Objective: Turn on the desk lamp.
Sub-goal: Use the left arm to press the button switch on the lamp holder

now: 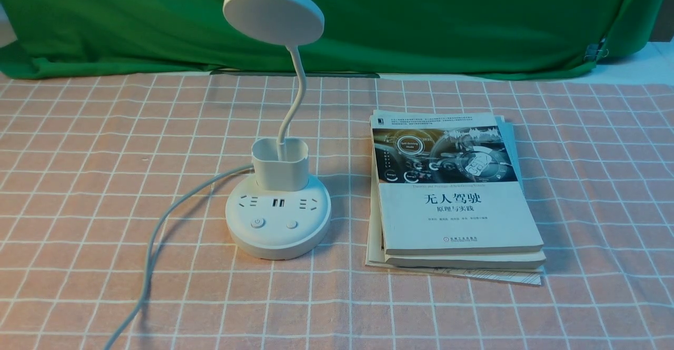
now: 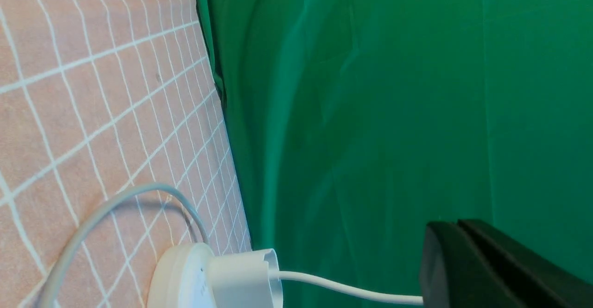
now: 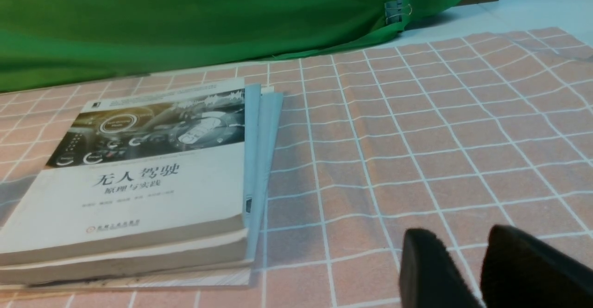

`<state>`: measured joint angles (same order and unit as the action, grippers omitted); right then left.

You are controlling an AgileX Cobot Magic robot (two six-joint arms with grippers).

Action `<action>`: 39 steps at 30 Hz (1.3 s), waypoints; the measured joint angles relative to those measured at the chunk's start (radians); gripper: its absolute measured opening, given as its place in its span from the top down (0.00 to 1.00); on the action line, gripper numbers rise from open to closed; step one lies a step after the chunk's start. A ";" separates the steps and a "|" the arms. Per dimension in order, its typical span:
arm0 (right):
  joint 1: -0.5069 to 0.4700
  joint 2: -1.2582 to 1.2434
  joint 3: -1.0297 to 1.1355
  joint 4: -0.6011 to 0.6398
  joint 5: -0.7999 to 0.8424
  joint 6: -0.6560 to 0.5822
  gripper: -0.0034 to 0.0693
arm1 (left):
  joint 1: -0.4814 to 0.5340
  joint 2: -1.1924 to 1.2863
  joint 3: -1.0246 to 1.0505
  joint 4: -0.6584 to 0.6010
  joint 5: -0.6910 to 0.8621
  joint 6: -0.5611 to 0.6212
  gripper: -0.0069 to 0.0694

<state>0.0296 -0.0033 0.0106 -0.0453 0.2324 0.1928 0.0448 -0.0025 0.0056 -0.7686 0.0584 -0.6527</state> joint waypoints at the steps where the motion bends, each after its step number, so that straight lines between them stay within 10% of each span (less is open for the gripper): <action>1: 0.000 0.000 0.000 0.000 0.000 0.000 0.62 | 0.000 0.000 0.000 -0.011 0.000 0.000 0.88; 9: 0.000 0.000 0.000 0.000 0.000 0.000 0.62 | 0.000 0.035 -0.379 0.064 0.213 0.420 0.88; 20: 0.000 0.000 0.000 0.000 0.000 0.000 0.62 | -0.003 0.734 -0.943 0.517 0.978 0.751 0.88; 32: 0.000 0.000 0.000 0.000 0.000 0.000 0.62 | -0.465 1.224 -1.042 0.672 0.964 0.788 0.88; 39: 0.000 0.000 0.000 0.000 0.000 0.000 0.62 | -0.559 1.496 -1.117 0.641 0.822 0.765 0.88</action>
<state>0.0296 -0.0033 0.0106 -0.0453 0.2324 0.1928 -0.5139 1.4939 -1.1119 -0.1275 0.8799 0.1125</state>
